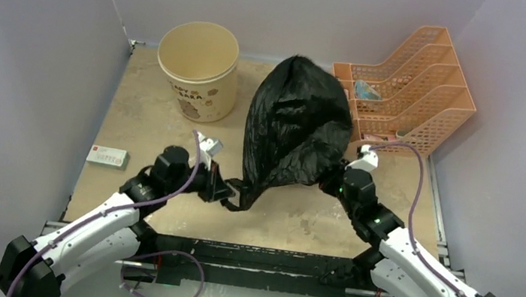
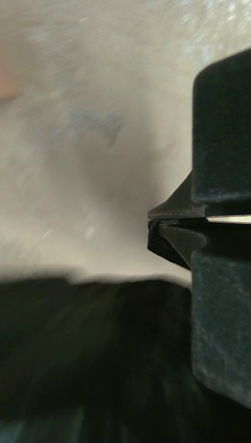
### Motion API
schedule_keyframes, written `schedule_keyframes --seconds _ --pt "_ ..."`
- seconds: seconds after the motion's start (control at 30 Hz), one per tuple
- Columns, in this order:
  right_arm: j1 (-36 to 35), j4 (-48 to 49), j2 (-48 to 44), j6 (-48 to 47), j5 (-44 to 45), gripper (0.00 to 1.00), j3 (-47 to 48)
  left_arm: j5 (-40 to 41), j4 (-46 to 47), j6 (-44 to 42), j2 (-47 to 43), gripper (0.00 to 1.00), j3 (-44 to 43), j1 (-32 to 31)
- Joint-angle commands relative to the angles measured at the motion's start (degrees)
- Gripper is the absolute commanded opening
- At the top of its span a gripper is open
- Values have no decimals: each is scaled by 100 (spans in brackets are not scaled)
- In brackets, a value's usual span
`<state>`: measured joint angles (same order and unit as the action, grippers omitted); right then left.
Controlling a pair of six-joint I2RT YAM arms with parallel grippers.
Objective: Put the trash bags into the trash bin
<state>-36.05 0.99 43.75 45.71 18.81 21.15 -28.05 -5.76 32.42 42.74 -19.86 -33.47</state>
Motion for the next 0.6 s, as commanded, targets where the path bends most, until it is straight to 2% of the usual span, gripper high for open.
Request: schedule_keyframes --seconds 0.0,0.13,0.17,0.23,0.33,0.47,0.53,0.57 --pt "-3 705 -338 -390 267 0 1666 255 330 -394 144 0 -2161 10" --pt "2 516 -218 -1344 665 0 3261 319 -501 -1047 782 0 -4248 13" --pt "2 572 -253 -1508 723 0 3503 297 -553 -1154 833 0 -4582 13" --pt "0 744 -390 -1746 847 0 3597 278 -451 -1243 758 0 -4722 14" --pt "2 737 -582 -1660 1054 0 2888 332 -191 -1085 395 0 -3848 14" --pt "2 -35 -421 -320 745 0 1391 -160 286 -158 -26 0 -1574 11" --pt "2 -15 -330 238 319 0 753 -404 1064 479 -168 0 -322 6" --pt "2 62 -335 372 116 0 594 -452 1261 681 -220 0 30 5"
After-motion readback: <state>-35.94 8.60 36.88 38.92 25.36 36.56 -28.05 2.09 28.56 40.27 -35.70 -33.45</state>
